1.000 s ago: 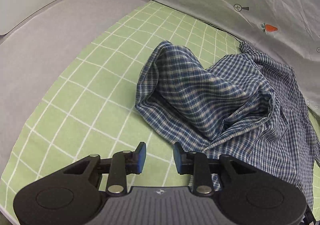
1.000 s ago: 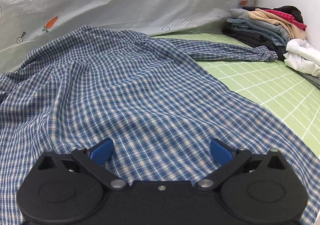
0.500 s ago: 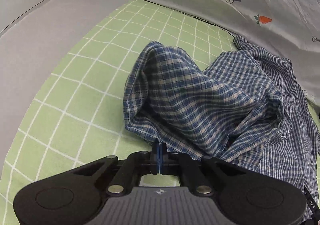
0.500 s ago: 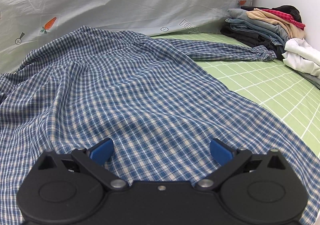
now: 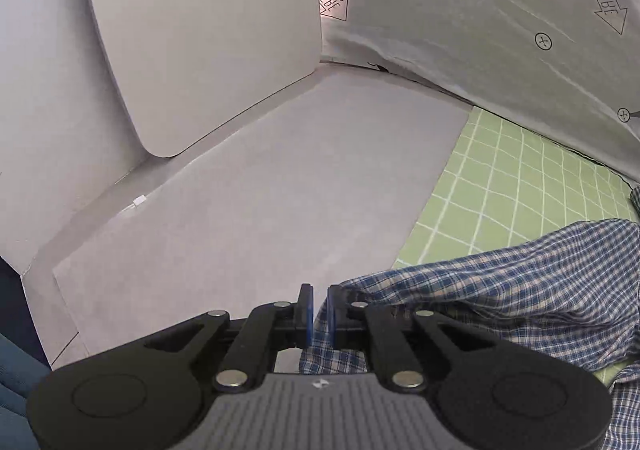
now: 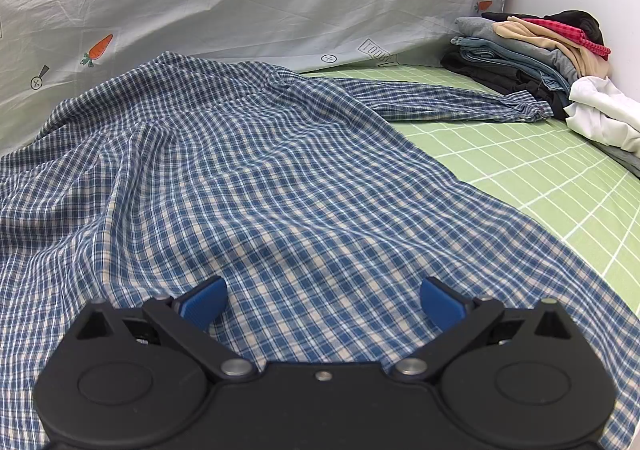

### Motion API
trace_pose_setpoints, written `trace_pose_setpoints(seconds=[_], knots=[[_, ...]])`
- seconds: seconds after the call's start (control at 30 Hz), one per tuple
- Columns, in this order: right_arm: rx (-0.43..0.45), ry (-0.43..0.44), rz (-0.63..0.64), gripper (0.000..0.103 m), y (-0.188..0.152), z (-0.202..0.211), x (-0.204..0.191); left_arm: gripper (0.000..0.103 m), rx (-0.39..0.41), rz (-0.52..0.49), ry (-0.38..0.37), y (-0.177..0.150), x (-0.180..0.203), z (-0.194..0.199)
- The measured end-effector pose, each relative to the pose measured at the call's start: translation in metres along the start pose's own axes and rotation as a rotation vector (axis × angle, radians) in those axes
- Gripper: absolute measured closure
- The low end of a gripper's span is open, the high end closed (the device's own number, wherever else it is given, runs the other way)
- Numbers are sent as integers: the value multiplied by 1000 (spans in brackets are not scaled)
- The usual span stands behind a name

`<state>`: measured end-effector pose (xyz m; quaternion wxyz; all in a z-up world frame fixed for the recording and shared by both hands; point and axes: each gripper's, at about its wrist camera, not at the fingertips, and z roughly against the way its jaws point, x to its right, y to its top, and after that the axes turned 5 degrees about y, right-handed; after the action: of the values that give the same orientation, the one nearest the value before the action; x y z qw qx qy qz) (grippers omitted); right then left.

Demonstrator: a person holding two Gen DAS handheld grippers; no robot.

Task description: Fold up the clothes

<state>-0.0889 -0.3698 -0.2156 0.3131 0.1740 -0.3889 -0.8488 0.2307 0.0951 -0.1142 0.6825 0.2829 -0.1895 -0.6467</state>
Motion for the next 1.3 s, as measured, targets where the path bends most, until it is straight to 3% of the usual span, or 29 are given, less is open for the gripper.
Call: trace_pose_setpoints(seconds=[0.17, 0.3, 0.33, 0.53, 0.6, 0.73, 0.77, 0.87, 1.0, 1.2, 1.27, 1.3], knots=[[0, 1, 1, 0, 0, 0, 1, 63, -68, -59, -16, -25, 13, 3], [0, 2, 1, 0, 0, 0, 1, 51, -125, -99, -27, -45, 23, 4], [0, 2, 1, 0, 0, 0, 1, 42, -149, -79, -24, -49, 22, 2], [0, 3, 2, 0, 0, 0, 1, 37, -193, 7, -75, -60, 18, -4], [0, 3, 2, 0, 0, 0, 1, 40, -191, 38, -68, -60, 16, -8], [0, 3, 2, 0, 0, 0, 1, 97, -184, 56, -53, -59, 15, -9], [0, 3, 2, 0, 0, 0, 1, 102, -183, 60, -53, -57, 13, -9], [0, 3, 3, 0, 0, 0, 1, 103, -180, 67, -48, -54, 7, -9], [0, 4, 3, 0, 0, 0, 1, 103, -141, 49, 25, -46, -7, -7], [0, 3, 3, 0, 0, 0, 1, 103, -47, 45, 222, -27, -42, -12], [0, 3, 3, 0, 0, 0, 1, 103, -35, 92, 211, -22, -55, -11], [0, 3, 3, 0, 0, 0, 1, 103, -27, 103, 169, -20, -58, -9]])
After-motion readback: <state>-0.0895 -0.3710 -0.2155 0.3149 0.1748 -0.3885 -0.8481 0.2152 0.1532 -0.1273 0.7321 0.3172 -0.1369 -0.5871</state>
